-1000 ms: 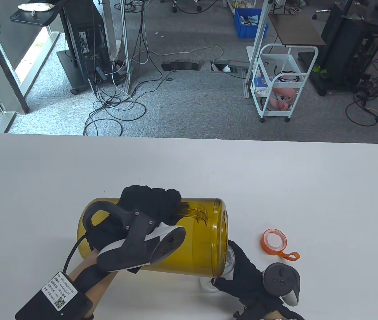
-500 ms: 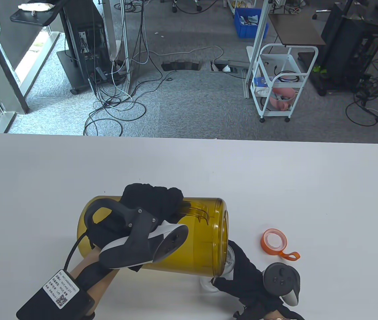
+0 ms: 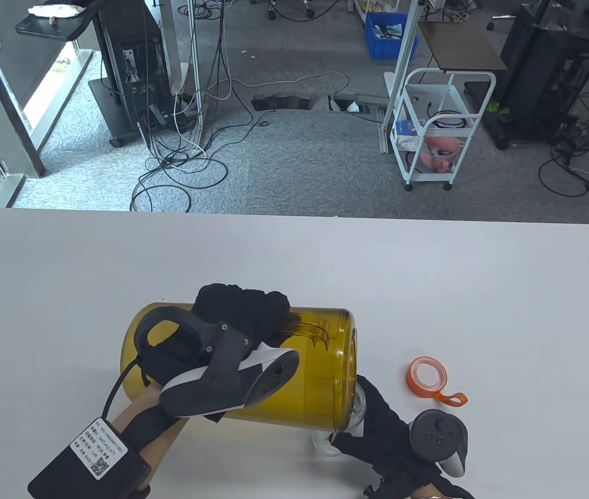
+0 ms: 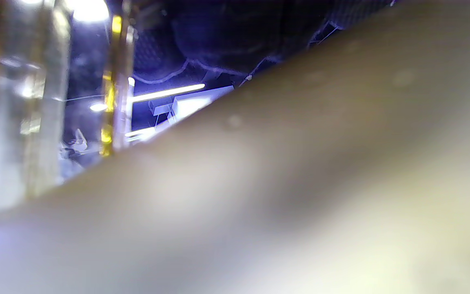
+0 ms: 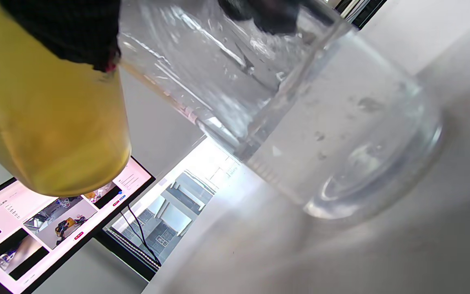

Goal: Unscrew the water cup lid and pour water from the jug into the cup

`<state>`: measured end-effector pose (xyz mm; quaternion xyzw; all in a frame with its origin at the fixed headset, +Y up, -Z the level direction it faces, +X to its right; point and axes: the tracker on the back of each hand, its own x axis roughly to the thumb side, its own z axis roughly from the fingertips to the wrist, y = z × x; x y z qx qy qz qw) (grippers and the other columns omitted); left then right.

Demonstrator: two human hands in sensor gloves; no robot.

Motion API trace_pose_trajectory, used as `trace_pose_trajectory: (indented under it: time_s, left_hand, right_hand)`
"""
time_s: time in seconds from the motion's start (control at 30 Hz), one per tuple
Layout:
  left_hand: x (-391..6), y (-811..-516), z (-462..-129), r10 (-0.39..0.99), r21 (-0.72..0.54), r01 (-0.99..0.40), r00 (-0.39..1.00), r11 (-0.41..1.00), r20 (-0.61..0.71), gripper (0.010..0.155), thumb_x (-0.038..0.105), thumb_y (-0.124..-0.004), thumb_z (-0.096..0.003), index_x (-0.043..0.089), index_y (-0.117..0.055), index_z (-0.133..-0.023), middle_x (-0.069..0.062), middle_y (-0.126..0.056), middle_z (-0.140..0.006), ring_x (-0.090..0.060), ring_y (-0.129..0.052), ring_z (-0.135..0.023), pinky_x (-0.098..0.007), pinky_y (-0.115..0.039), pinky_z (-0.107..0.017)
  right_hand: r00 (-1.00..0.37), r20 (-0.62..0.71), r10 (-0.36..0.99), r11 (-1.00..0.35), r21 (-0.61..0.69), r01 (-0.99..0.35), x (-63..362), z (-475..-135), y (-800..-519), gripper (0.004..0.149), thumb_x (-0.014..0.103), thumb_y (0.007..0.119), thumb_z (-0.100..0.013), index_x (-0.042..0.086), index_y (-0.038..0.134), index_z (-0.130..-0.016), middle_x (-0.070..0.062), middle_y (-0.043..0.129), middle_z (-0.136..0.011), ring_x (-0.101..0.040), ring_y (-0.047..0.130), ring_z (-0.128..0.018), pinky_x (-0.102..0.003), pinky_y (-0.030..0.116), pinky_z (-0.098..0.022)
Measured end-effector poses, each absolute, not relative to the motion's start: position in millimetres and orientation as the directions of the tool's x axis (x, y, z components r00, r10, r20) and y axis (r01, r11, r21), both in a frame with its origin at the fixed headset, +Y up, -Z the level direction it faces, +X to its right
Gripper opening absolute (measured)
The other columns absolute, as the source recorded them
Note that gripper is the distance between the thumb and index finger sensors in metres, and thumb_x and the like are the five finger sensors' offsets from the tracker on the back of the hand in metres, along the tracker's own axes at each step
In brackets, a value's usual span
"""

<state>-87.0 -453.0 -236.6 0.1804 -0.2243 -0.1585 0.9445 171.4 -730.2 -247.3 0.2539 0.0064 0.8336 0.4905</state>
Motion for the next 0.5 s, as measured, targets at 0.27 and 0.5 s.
trace_pose_trajectory:
  time_s: [0.27, 0.5]
  left_hand:
    - [-84.6, -451.9, -236.6, -0.387, 0.411, 0.226, 0.846, 0.883, 0.367, 0.038, 0.063, -0.047, -0.0643, 0.035, -0.059, -0.086, 0.023, -0.081, -0.059, 0.0, -0.092, -0.043, -0.031, -0.081, -0.065]
    - [-82.9, -451.1, -236.3, -0.395, 0.414, 0.233, 0.842, 0.88, 0.368, 0.038, 0.062, -0.047, -0.0643, 0.035, -0.059, -0.086, 0.023, -0.081, -0.059, 0.0, -0.092, -0.043, -0.031, -0.081, -0.065]
  right_hand:
    - [-0.389, 0.417, 0.821, -0.518, 0.26, -0.815, 171.6, -247.3, -730.3, 0.099, 0.054, 0.085, -0.042, 0.013, 0.026, -0.11, -0.018, 0.044, -0.115, -0.041, 0.058, -0.105, -0.068, 0.038, -0.071]
    - [-0.389, 0.417, 0.821, -0.518, 0.259, -0.815, 171.8, -247.2, -730.5, 0.099, 0.054, 0.085, -0.042, 0.013, 0.026, -0.11, -0.018, 0.043, -0.114, -0.041, 0.058, -0.105, -0.068, 0.038, -0.071]
